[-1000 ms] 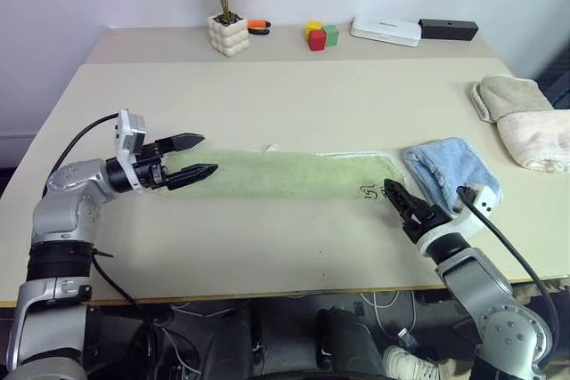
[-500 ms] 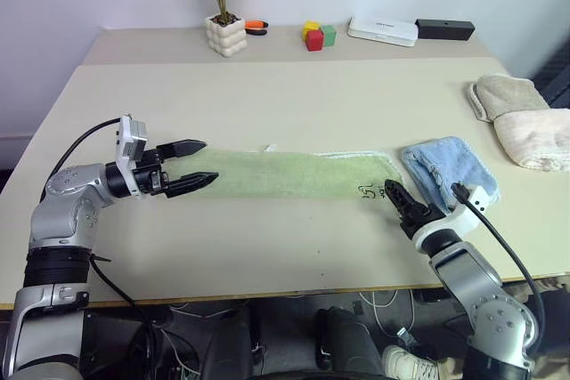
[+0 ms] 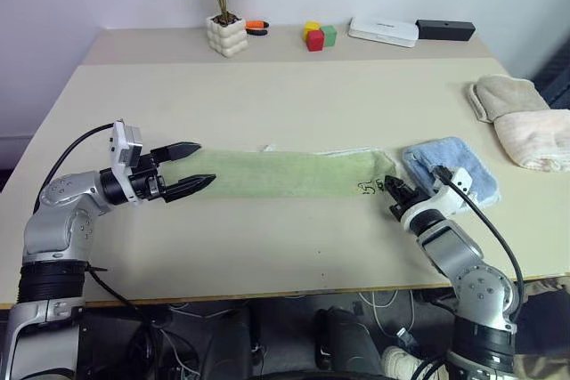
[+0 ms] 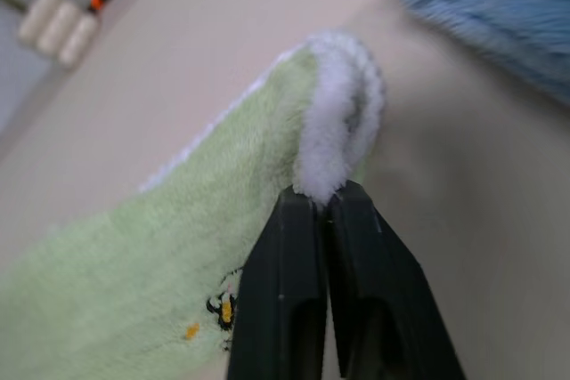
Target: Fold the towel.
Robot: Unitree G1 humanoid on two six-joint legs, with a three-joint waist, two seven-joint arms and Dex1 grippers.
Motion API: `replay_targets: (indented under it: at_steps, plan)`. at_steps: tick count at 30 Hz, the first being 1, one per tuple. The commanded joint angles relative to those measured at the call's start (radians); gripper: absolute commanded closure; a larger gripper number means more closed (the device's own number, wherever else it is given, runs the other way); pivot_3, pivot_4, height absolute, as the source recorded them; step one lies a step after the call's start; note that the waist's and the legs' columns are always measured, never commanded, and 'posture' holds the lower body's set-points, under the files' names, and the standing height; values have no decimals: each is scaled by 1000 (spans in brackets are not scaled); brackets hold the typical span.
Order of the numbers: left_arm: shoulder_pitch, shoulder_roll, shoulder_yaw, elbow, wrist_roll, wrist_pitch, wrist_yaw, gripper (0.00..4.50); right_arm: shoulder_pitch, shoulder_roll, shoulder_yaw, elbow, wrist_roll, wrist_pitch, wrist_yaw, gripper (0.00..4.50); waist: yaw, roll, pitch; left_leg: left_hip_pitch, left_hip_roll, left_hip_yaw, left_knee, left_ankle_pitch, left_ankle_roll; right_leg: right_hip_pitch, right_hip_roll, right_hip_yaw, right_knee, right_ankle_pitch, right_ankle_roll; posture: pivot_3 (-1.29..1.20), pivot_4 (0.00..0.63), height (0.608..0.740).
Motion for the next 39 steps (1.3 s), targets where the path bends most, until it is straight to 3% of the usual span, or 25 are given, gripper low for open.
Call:
replay_targets:
  at_steps: [1, 5, 12, 26, 38, 39]
  plan:
    - [-12, 2, 18, -20, -13, -11, 6, 0, -32, -93, 77, -84, -97, -12, 83, 4488, -1, 0, 0, 0, 0, 0, 0, 0, 0, 0, 0, 0, 0, 0, 0, 0, 150, 735]
    - [-28, -3, 14, -2, -9, -23, 7, 0, -79, -248, 227, -149, -274, -66, 217, 4488, -2, 0, 0, 0, 0, 0, 0, 0, 0, -1, 0, 0, 0, 0, 0, 0, 150, 735]
    - [-37, 19, 24, 10, -5, -35, -10, 0, -185, -318, 398, -210, -431, -92, 347, 4488, 1, 0, 0, -1, 0, 0, 0, 0, 0, -1, 0, 0, 0, 0, 0, 0, 150, 735]
    - [39, 40, 60, -76, -26, -37, 36, 0, -369, -152, 729, 44, -631, -194, 607, 4488, -2, -1, 0, -1, 0, 1, 0, 0, 0, -1, 0, 0, 0, 0, 0, 0, 150, 735]
    - [107, 48, 88, -148, -47, -16, 80, 0, -402, -61, 783, 164, -766, -246, 684, 4488, -2, -1, 0, -1, 0, 1, 0, 0, 0, -2, 0, 0, 1, 0, 0, 0, 150, 735]
    - [107, 47, 88, -149, -47, -16, 82, 0, -401, -52, 776, 164, -747, -234, 707, 4193, -2, -1, 0, -1, 0, 1, 0, 0, 0, -2, 0, 0, 1, 0, 0, 0, 150, 735]
